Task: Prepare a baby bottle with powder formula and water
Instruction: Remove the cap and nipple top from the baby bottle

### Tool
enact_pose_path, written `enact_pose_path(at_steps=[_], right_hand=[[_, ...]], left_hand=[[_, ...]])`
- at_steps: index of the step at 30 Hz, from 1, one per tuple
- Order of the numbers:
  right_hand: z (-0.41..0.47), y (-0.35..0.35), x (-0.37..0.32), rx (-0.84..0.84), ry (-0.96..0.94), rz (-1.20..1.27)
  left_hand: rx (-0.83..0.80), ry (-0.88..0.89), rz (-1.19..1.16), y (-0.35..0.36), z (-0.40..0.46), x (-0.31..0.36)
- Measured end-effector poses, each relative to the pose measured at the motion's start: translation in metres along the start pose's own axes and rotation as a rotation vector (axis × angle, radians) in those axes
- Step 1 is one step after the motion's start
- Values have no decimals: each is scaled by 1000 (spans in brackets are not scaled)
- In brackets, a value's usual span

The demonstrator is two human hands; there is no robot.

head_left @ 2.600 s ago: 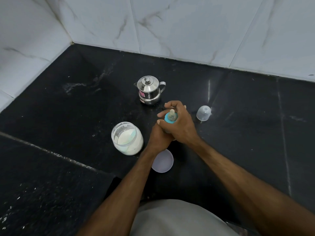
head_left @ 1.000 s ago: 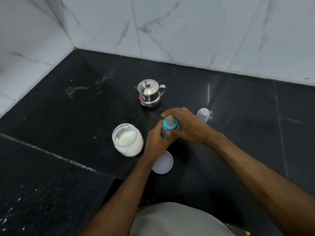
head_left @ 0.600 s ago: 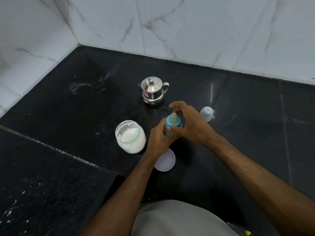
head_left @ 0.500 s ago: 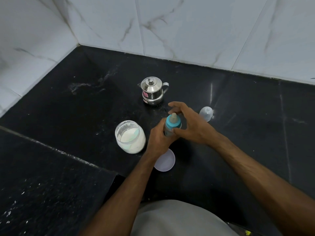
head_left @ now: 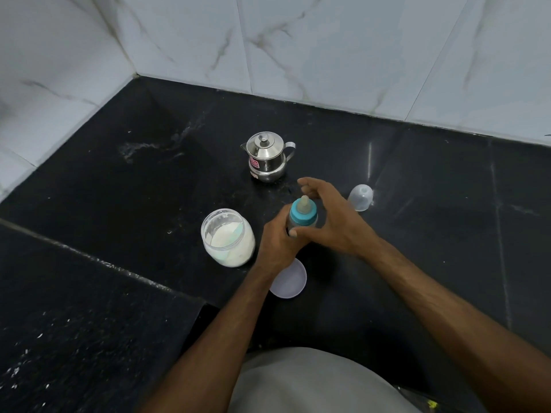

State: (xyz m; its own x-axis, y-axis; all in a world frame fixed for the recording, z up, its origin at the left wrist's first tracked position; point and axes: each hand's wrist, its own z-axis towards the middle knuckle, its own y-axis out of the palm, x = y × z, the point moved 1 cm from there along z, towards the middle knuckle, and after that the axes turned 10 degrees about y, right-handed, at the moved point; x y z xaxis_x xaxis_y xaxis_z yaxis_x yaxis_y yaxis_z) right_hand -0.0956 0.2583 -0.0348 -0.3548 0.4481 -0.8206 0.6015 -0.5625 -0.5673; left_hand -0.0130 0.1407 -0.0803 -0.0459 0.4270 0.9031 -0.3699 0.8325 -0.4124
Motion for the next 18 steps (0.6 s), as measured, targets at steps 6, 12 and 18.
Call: enact_pose_path(at_steps=[6, 12, 18], right_hand=[[2, 7, -2, 151, -3, -35], [-1, 3, 4, 18, 21, 121], [-1, 12, 0, 222, 0, 35]], left_hand=[[-19, -43, 0, 3, 4, -2], [3, 12, 0, 0, 0, -5], [-20, -30, 26, 2, 3, -2]])
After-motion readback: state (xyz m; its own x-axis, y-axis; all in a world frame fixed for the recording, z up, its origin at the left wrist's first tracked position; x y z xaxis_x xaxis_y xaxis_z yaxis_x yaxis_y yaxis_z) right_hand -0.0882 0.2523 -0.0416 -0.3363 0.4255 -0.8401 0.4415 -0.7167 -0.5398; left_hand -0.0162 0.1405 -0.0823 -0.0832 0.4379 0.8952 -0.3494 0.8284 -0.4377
